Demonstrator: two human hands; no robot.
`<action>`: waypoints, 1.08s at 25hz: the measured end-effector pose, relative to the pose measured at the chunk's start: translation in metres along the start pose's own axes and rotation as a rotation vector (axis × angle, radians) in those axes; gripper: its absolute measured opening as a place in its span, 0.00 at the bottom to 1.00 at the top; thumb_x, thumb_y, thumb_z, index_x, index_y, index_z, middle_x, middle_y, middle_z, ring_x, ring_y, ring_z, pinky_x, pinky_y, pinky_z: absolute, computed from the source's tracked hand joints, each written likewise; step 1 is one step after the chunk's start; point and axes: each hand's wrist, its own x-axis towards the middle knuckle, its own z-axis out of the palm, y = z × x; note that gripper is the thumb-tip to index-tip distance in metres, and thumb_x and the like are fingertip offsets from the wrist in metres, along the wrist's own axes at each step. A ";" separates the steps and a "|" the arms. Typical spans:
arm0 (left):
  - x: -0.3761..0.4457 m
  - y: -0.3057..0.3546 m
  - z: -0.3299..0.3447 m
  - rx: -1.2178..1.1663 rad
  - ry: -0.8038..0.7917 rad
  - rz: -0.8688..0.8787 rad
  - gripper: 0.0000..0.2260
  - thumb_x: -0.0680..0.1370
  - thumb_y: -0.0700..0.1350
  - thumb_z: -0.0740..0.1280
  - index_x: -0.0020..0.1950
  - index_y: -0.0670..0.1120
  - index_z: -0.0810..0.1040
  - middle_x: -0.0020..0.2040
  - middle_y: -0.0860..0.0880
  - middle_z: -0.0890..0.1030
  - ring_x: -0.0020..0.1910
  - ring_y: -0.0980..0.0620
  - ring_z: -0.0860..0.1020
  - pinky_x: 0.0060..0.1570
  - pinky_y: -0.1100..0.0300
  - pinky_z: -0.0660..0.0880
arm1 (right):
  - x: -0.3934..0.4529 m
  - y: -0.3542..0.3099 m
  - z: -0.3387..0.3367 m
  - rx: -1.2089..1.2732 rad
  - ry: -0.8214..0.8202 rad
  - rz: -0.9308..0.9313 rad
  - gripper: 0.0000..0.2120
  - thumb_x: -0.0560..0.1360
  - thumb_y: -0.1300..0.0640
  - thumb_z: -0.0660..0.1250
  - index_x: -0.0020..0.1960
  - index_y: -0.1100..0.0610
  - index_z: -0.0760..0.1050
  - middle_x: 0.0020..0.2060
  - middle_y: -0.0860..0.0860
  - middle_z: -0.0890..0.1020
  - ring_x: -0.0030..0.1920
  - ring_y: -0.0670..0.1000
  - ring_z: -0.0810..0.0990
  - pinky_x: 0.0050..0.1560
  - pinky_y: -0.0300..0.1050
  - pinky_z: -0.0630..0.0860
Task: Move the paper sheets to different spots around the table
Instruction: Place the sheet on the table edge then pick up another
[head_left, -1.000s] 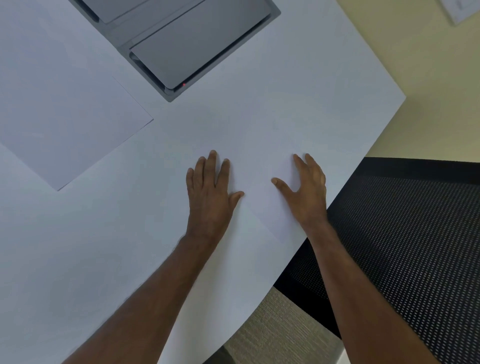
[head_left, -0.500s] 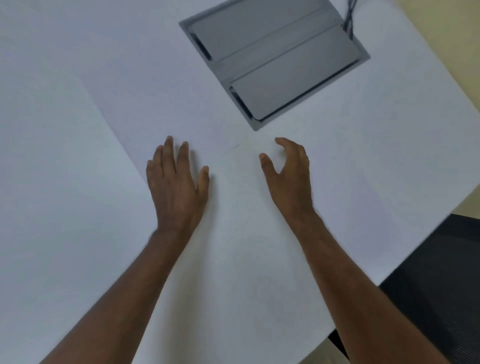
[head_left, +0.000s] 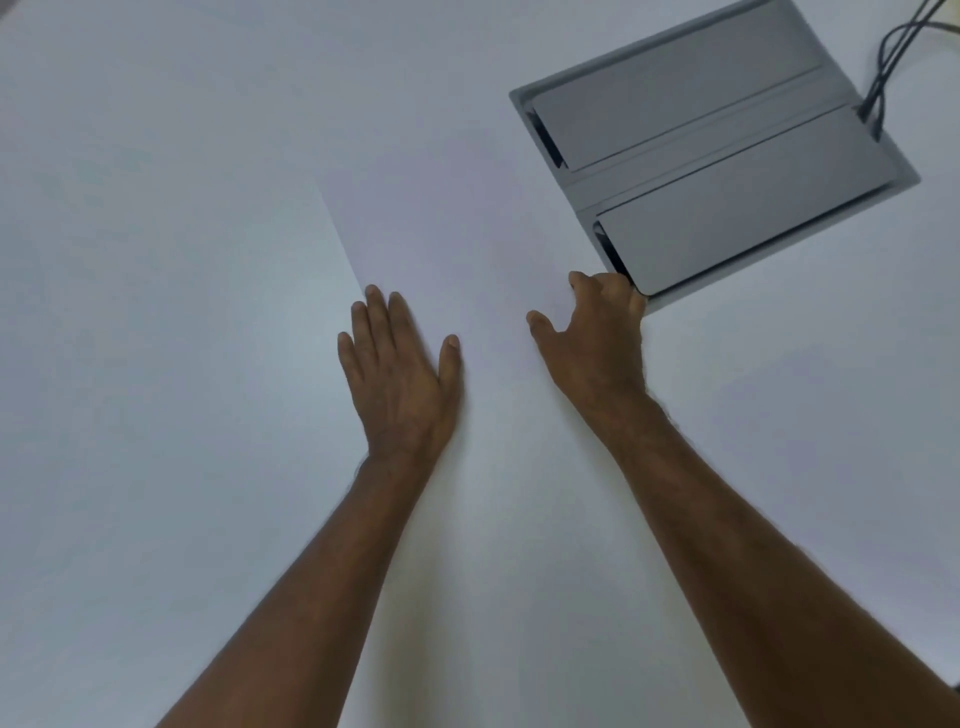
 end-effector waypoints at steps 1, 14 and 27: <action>0.000 -0.001 0.003 0.021 0.011 -0.003 0.34 0.84 0.60 0.53 0.84 0.41 0.55 0.85 0.41 0.54 0.84 0.41 0.52 0.82 0.41 0.49 | 0.001 -0.003 0.002 -0.003 -0.004 0.006 0.31 0.79 0.45 0.69 0.76 0.57 0.66 0.73 0.54 0.68 0.74 0.56 0.62 0.69 0.54 0.71; 0.001 -0.003 0.008 0.102 0.032 0.004 0.33 0.85 0.59 0.51 0.84 0.40 0.54 0.85 0.40 0.54 0.85 0.42 0.52 0.81 0.40 0.50 | 0.010 -0.015 -0.002 0.297 0.119 -0.005 0.12 0.81 0.59 0.69 0.63 0.55 0.74 0.54 0.48 0.80 0.55 0.49 0.79 0.55 0.50 0.80; 0.003 -0.015 -0.034 -0.776 -0.006 -0.171 0.31 0.86 0.52 0.59 0.85 0.47 0.50 0.86 0.52 0.51 0.84 0.58 0.49 0.82 0.57 0.48 | -0.023 -0.017 -0.013 0.733 0.083 0.204 0.07 0.78 0.56 0.72 0.54 0.48 0.78 0.48 0.51 0.87 0.50 0.53 0.86 0.52 0.49 0.84</action>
